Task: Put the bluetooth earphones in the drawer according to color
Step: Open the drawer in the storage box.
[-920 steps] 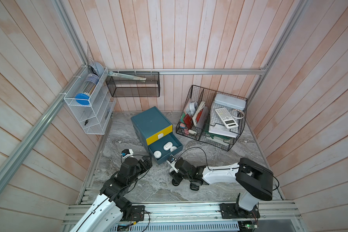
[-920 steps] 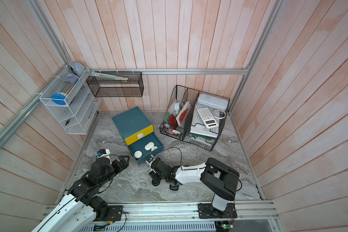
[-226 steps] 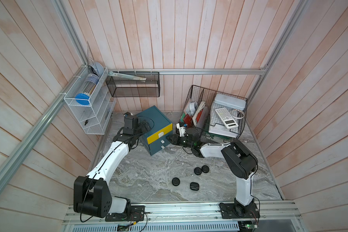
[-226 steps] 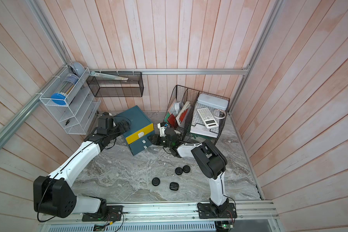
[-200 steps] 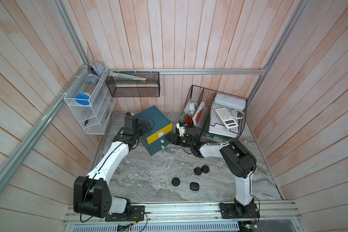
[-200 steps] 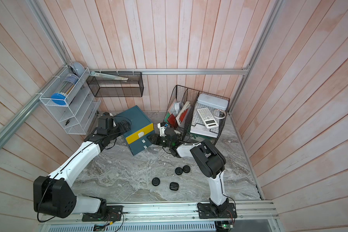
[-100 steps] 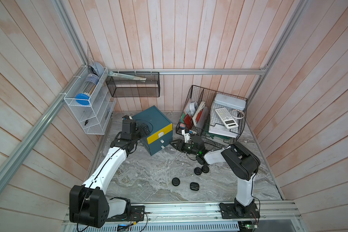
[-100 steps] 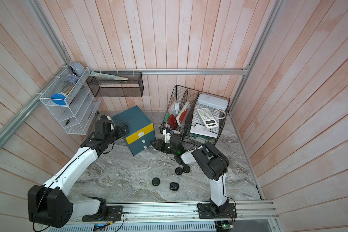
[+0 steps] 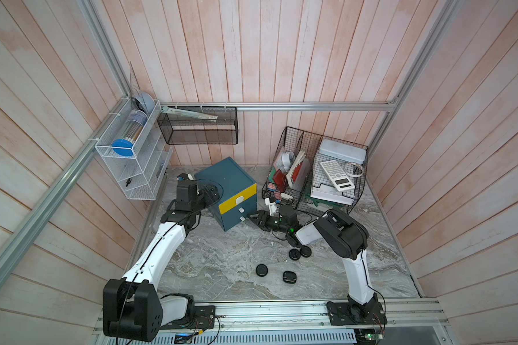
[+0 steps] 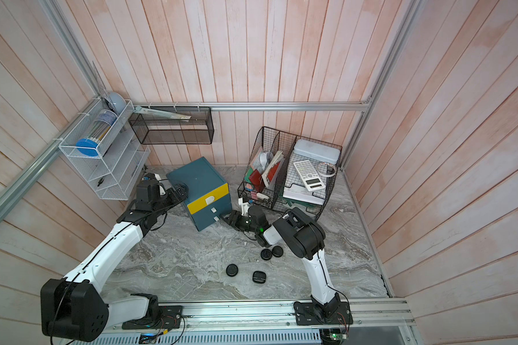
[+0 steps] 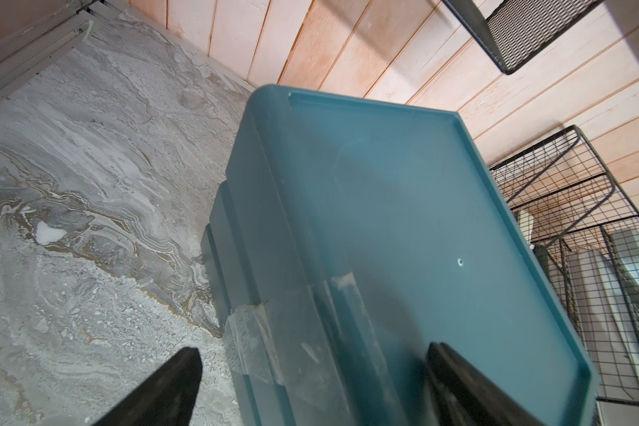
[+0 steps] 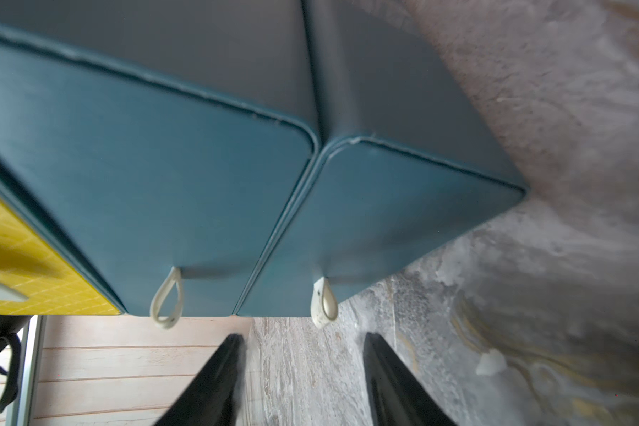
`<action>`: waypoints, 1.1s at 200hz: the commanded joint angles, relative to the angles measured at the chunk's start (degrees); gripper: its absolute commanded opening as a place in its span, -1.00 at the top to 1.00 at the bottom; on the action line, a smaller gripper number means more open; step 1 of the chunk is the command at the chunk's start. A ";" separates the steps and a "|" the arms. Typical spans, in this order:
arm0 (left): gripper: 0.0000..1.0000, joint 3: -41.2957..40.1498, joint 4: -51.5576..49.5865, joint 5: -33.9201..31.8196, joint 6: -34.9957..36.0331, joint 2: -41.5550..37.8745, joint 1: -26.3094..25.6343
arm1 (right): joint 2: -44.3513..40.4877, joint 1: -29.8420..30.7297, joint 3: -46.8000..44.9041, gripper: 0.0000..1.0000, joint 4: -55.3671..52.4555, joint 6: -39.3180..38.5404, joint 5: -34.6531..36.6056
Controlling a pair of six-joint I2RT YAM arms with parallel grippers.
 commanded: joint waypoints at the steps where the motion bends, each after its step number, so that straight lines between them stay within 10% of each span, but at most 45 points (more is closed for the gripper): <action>1: -1.00 -1.85 -1.27 0.41 0.36 -0.48 0.63 | 2.17 0.72 2.21 -0.11 2.25 1.28 -0.83; 162: -1.00 -2.90 0.60 1.50 -0.01 -0.02 0.99 | 8.60 2.74 8.44 -0.07 0.33 3.86 -0.70; 220: -1.00 -3.62 1.51 1.82 -0.29 0.15 0.98 | 9.24 2.84 9.55 0.32 0.42 4.19 -0.75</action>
